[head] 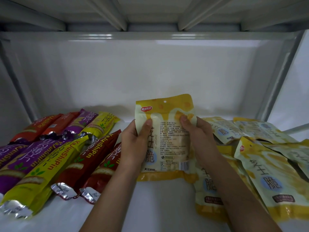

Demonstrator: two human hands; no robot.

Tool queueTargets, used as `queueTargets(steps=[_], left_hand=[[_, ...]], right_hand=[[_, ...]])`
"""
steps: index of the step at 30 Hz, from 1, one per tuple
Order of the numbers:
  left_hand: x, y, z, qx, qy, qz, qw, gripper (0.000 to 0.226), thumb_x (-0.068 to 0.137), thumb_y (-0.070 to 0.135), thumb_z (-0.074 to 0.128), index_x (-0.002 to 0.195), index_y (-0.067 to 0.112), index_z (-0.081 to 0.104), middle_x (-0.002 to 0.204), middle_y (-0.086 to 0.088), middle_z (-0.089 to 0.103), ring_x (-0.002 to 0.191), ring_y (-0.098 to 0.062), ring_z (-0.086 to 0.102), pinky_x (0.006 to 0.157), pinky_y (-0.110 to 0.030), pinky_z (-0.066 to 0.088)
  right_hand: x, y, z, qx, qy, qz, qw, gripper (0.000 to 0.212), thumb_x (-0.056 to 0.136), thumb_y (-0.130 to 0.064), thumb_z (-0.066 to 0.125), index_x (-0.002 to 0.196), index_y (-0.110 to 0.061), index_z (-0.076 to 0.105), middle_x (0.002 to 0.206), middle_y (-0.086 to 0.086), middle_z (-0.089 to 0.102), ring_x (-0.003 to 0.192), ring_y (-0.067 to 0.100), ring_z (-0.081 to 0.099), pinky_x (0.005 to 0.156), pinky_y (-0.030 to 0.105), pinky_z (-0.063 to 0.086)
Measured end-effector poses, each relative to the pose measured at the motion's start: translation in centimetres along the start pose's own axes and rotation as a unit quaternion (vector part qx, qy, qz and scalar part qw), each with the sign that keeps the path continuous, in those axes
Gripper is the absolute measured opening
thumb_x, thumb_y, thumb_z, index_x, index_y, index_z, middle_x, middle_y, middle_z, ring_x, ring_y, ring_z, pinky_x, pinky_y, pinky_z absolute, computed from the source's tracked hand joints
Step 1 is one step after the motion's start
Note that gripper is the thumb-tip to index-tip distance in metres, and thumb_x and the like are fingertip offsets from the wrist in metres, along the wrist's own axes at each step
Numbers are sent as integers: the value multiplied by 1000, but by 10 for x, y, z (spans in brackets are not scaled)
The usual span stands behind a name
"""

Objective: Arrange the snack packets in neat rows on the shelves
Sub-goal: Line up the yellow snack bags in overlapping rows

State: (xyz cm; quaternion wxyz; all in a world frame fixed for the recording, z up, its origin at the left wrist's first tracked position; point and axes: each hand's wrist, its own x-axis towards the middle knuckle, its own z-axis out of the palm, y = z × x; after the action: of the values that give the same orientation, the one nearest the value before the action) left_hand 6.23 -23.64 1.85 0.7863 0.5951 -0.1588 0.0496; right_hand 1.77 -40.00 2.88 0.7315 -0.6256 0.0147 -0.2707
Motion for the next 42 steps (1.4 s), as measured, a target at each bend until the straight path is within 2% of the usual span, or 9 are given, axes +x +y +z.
queueTargets(steps=[10, 12, 16, 21, 24, 29, 31, 36, 42], left_hand=[[-1, -3, 0, -28, -24, -52, 998, 23, 101, 31, 68, 106, 11, 77, 107, -19, 79, 101, -43, 75, 93, -68, 56], [-1, -2, -1, -31, -23, -46, 998, 22, 100, 34, 69, 107, 15, 77, 107, -16, 79, 101, -42, 75, 93, -64, 58], [0, -1, -2, -6, -11, -3, 1000, 9, 102, 20, 67, 103, 18, 75, 101, -12, 80, 95, -37, 77, 85, -56, 62], [0, 1, -2, -20, 7, -26, 999, 26, 100, 3, 61, 96, 21, 79, 97, -9, 80, 88, -29, 77, 81, -45, 59], [1, 5, -1, -36, 37, -43, 998, 30, 102, 12, 60, 86, 27, 82, 92, -3, 81, 83, -21, 76, 80, -38, 58], [2, 4, 1, 9, 38, -21, 999, 27, 108, 17, 55, 99, 22, 80, 93, 3, 81, 83, -11, 76, 72, -24, 60], [4, 3, -1, 18, 41, -38, 998, 25, 108, 19, 55, 101, 20, 79, 91, 4, 81, 79, -10, 75, 71, -25, 59], [6, -1, -4, 54, 54, -68, 995, 27, 109, 24, 55, 99, 21, 80, 100, -7, 81, 91, -25, 73, 84, -39, 57], [8, -8, -9, 100, 45, -51, 993, 26, 108, 23, 54, 98, 17, 78, 97, -16, 78, 98, -43, 72, 87, -57, 58]], right_hand=[[0, 0, -2, -5, 8, -14, 1000, 12, 98, -16, 68, 104, -10, 76, 99, 6, 81, 93, 24, 78, 80, 38, 63], [0, 0, -2, -14, 5, -13, 1000, 9, 98, -13, 67, 101, -12, 76, 96, 4, 81, 89, 20, 78, 76, 32, 63], [-1, -3, 0, 17, 5, 15, 1000, 12, 98, -14, 67, 98, -7, 76, 96, 12, 80, 86, 24, 77, 80, 40, 63], [-3, -2, 1, -18, 6, 4, 1000, 33, 101, -33, 64, 100, -2, 73, 97, 12, 80, 93, 32, 77, 85, 46, 64], [-3, 0, -1, -29, 6, 4, 1000, 32, 101, -32, 64, 99, -2, 76, 96, 12, 80, 93, 32, 77, 85, 46, 64], [-2, -1, -2, -27, -11, 24, 999, 40, 103, -38, 60, 100, -1, 75, 93, 10, 80, 83, 21, 78, 68, 27, 62], [-2, 1, -2, -37, -25, 37, 998, 37, 104, -40, 58, 98, -9, 77, 92, 4, 81, 81, 15, 78, 65, 21, 58], [2, 2, -2, -21, -23, 65, 997, 30, 103, -34, 62, 93, -11, 79, 92, 8, 81, 82, 22, 79, 68, 29, 61], [9, 13, -10, -72, -2, 60, 996, 32, 101, -23, 66, 97, 7, 75, 97, 19, 79, 96, 39, 76, 93, 57, 59]])
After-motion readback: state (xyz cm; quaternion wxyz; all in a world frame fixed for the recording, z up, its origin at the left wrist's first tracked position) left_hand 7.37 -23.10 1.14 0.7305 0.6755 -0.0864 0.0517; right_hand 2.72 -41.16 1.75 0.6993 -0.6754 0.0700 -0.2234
